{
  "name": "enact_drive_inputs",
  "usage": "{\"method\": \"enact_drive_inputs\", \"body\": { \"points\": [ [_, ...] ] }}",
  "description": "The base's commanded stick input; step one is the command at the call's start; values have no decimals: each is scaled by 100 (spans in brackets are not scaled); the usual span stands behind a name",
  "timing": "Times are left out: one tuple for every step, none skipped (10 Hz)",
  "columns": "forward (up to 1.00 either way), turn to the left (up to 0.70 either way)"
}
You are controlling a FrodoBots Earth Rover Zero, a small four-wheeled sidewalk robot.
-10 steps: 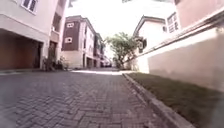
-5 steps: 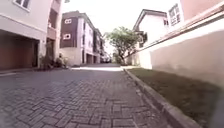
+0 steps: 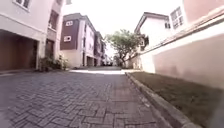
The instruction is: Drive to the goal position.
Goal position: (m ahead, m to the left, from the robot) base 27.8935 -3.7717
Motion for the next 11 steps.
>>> {"method": "enact_drive_inputs", "body": {
  "points": [
    [70,0],
    [70,0],
    [70,0],
    [70,0],
    [70,0],
    [70,0],
    [70,0],
    [70,0],
    [70,0],
    [70,0],
    [70,0]
  ]
}}
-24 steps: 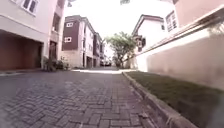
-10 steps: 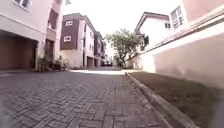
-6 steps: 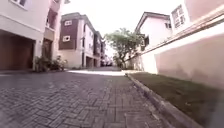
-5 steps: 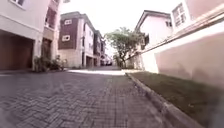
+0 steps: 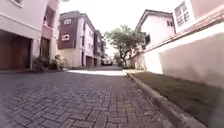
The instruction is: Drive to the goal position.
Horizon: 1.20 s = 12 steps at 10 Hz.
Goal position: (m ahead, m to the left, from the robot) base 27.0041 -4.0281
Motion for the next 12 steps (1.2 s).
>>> {"method": "enact_drive_inputs", "body": {
  "points": [
    [70,0],
    [70,0],
    [70,0],
    [70,0],
    [70,0],
    [70,0],
    [70,0],
    [70,0],
    [70,0],
    [70,0],
    [70,0],
    [70,0]
  ]
}}
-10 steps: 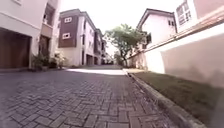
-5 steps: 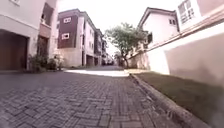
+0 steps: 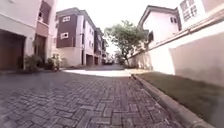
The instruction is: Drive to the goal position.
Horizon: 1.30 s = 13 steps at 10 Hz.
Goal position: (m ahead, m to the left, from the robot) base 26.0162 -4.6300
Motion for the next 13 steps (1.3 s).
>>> {"method": "enact_drive_inputs", "body": {
  "points": [
    [70,0],
    [70,0],
    [70,0],
    [70,0],
    [70,0],
    [70,0],
    [70,0],
    [70,0],
    [70,0],
    [70,0],
    [70,0],
    [70,0],
    [70,0]
  ]
}}
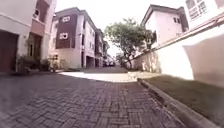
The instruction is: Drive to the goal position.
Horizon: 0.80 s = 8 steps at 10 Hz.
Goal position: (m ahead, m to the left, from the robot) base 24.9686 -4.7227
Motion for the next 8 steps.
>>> {"method": "enact_drive_inputs", "body": {
  "points": [
    [70,0],
    [70,0],
    [70,0],
    [70,0],
    [70,0],
    [70,0],
    [70,0],
    [70,0]
  ]
}}
